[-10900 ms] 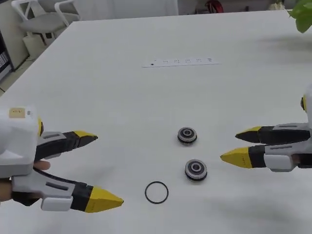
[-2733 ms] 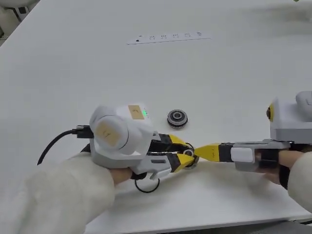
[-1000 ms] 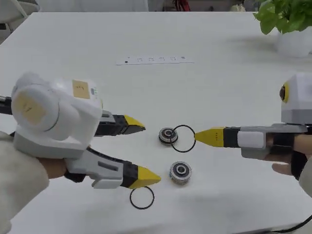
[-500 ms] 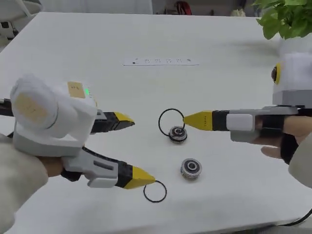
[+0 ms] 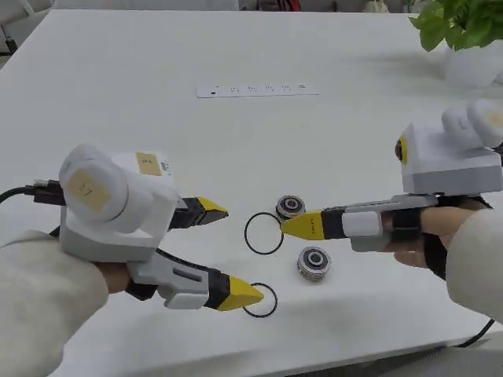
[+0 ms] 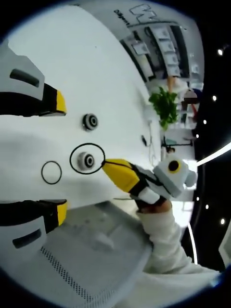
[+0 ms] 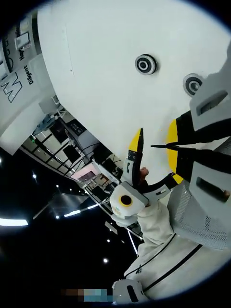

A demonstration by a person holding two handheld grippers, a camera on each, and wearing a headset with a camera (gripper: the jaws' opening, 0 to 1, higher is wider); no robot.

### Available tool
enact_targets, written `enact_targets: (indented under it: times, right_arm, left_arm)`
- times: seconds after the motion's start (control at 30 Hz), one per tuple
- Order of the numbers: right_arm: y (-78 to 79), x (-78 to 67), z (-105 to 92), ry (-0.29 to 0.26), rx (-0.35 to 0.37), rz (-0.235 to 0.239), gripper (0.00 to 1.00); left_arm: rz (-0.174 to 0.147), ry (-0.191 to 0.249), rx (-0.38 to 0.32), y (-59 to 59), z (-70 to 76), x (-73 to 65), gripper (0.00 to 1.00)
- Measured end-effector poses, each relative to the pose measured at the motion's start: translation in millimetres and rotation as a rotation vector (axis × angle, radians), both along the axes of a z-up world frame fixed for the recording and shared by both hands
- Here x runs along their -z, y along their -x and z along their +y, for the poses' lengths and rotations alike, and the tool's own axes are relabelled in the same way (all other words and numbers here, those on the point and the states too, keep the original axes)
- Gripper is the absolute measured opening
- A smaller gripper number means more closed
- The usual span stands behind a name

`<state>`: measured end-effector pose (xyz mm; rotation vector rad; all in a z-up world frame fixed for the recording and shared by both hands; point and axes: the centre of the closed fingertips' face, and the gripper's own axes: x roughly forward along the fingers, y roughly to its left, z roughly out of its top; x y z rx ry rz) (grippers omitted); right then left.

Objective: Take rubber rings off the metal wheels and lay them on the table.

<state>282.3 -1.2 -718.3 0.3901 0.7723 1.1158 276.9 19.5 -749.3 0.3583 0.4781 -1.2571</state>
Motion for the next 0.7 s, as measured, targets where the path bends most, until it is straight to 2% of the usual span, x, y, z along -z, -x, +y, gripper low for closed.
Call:
enact_targets:
  times: [0.07,0.2,0.27,0.33,0.5,0.7]
  right_arm:
    - [4.6,6.7,0.4,0.019,-0.009,0.022,0.0]
    - [12.2,19.4,0.2,0.072,-0.033,0.035,0.0]
    - [15.5,25.6,-0.6,0.083,-0.033,0.063,0.0]
    - [19.4,32.9,-1.3,0.1,-0.04,0.093,0.0]
    - [24.9,48.1,-5.0,0.157,-0.043,0.131,0.0]
    - [32.1,63.0,-10.3,0.215,-0.055,0.166,0.0]
  left_arm:
    - [0.007,0.002,0.019,4.2,-2.3,0.8,0.72]
    - [0.016,-0.003,0.039,8.7,-6.4,4.5,0.74]
    - [0.016,-0.029,0.05,11.3,-6.5,9.7,0.74]
    - [0.003,-0.064,0.067,13.7,-4.8,15.5,0.75]
    - [0.01,-0.067,0.068,14.0,-4.5,16.3,0.74]
    - [0.005,-0.104,0.074,15.3,-1.6,22.5,0.73]
